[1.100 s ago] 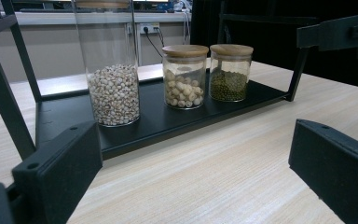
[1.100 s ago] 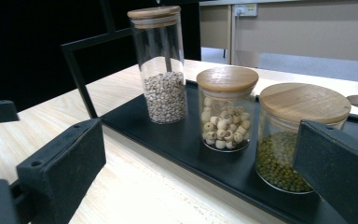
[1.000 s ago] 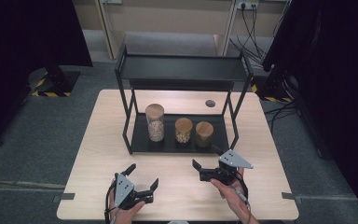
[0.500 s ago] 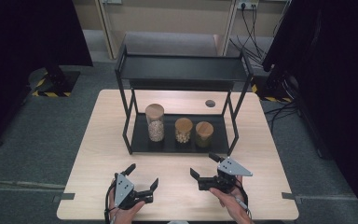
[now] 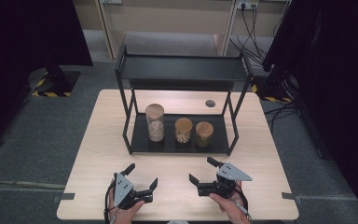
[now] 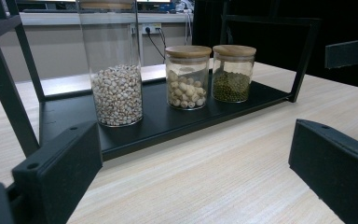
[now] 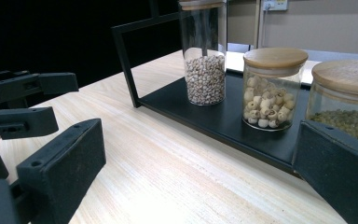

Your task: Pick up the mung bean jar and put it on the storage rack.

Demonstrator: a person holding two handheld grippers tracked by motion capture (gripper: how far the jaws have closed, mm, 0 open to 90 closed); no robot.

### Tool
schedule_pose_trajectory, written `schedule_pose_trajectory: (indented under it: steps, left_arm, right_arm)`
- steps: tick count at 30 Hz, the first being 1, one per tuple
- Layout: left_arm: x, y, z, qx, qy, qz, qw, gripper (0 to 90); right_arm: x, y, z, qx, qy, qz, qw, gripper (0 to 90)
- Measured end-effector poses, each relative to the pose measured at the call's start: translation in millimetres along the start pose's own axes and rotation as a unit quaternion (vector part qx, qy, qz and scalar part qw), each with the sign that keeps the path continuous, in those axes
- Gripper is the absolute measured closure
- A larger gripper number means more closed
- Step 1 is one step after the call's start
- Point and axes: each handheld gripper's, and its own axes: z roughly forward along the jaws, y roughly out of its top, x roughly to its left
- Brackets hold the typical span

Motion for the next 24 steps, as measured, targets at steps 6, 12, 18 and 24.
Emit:
schedule_pose_trajectory:
  steps: [6,12,18,24]
  left_arm:
    - [0.0,-0.1,0.1,0.0,-0.001,0.0,1.0,2.0]
    - [0.1,-0.1,0.1,0.0,0.0,-0.001,1.0,2.0]
    - [0.0,-0.2,0.2,0.0,0.0,-0.001,1.0,2.0]
    - [0.2,0.0,0.0,0.0,0.0,0.0,1.0,2.0]
  right_arm:
    - [-0.3,-1.1,-1.0,-0.001,0.0,0.002,1.0,2.7]
    - [-1.5,-1.8,-0.2,0.002,0.001,0.005,1.0,2.7]
    - [-2.0,-1.8,-0.4,0.002,-0.001,0.006,1.0,2.7]
    - [-2.3,-1.6,-0.8,0.001,-0.001,0.005,1.0,2.7]
